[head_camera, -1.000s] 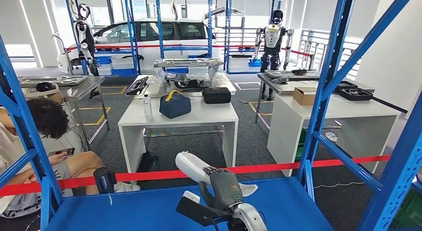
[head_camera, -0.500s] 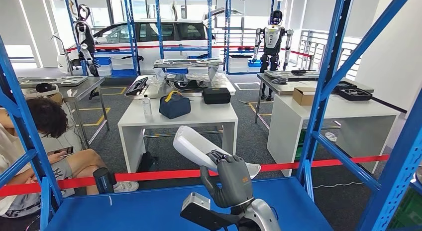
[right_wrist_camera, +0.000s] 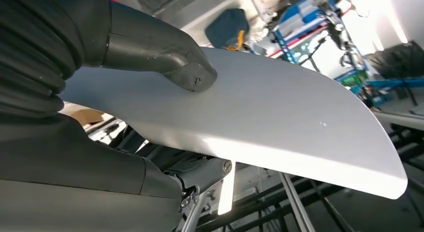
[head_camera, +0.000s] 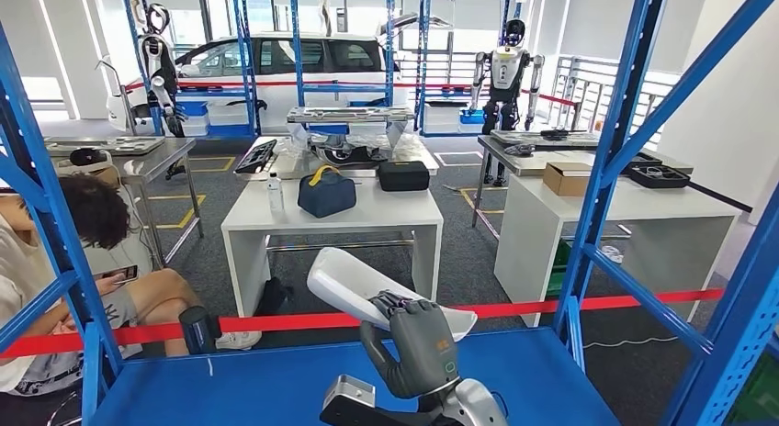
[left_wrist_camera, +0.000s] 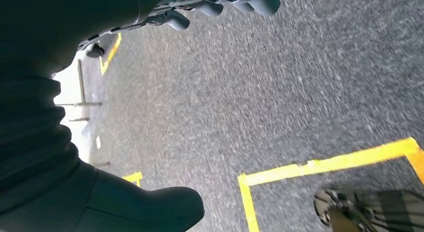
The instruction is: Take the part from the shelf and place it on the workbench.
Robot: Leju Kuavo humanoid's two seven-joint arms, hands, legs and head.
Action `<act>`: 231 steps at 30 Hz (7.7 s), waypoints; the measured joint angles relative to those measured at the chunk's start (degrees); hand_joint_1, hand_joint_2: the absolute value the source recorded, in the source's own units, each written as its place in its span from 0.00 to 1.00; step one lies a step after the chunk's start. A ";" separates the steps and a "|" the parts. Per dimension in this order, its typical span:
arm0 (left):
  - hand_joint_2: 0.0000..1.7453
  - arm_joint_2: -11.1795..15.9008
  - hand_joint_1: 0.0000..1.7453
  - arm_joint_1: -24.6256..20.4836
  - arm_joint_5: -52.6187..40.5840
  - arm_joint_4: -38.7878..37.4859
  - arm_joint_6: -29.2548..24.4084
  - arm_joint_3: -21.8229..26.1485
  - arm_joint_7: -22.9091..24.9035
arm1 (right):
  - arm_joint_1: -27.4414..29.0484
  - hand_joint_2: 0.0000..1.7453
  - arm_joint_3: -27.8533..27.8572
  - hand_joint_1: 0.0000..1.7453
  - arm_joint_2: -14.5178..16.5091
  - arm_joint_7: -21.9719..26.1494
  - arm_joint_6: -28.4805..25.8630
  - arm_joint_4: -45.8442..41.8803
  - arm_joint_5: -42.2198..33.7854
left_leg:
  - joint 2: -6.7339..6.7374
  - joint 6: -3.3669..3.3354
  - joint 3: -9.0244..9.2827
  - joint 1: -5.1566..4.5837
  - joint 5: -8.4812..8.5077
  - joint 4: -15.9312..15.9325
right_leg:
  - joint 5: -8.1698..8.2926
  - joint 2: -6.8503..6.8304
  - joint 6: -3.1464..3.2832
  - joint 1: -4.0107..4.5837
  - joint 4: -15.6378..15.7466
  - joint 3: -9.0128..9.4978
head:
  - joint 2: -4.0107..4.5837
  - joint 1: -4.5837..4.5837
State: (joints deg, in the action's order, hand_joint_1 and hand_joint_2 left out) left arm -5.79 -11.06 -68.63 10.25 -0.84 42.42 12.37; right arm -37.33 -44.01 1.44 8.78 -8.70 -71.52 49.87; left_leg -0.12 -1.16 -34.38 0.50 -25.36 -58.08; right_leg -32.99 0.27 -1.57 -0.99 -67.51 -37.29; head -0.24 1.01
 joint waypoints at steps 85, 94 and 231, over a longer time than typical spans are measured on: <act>1.00 1.39 0.00 2.98 1.23 0.38 -3.21 2.58 -2.71 | 2.98 1.00 -5.09 1.00 2.28 1.59 1.95 6.16 1.10 | -0.13 4.49 4.97 0.74 -5.12 -3.01 | 11.01 -0.71 2.86 1.27 8.56 -1.68 | -0.04 -0.73; 1.00 3.62 0.00 5.81 2.07 0.48 -3.98 2.64 -5.92 | 3.10 1.00 -5.09 1.00 2.14 2.89 2.84 6.43 -1.93 | 0.23 0.45 0.32 0.28 -1.28 -1.07 | -0.23 -0.43 0.51 0.76 -6.32 -6.00 | -0.02 -0.73; 1.00 2.26 0.00 5.27 9.27 -0.07 -4.00 14.34 -8.14 | 1.05 1.00 -4.43 1.00 -3.33 0.71 4.27 7.53 -8.58 | 1.55 2.50 -4.72 -0.02 -0.11 -3.77 | 3.35 -2.10 4.06 1.76 10.95 8.32 | -0.21 -2.73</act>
State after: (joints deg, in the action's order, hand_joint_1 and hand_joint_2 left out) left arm -3.52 -5.79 -59.36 10.19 -4.84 56.76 4.22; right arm -36.28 -48.44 -1.89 9.49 -4.43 -63.99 41.29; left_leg 1.43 1.34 -39.10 0.48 -25.47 -61.85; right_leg -29.64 -1.83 2.49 0.77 -56.56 -28.97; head -0.45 -1.72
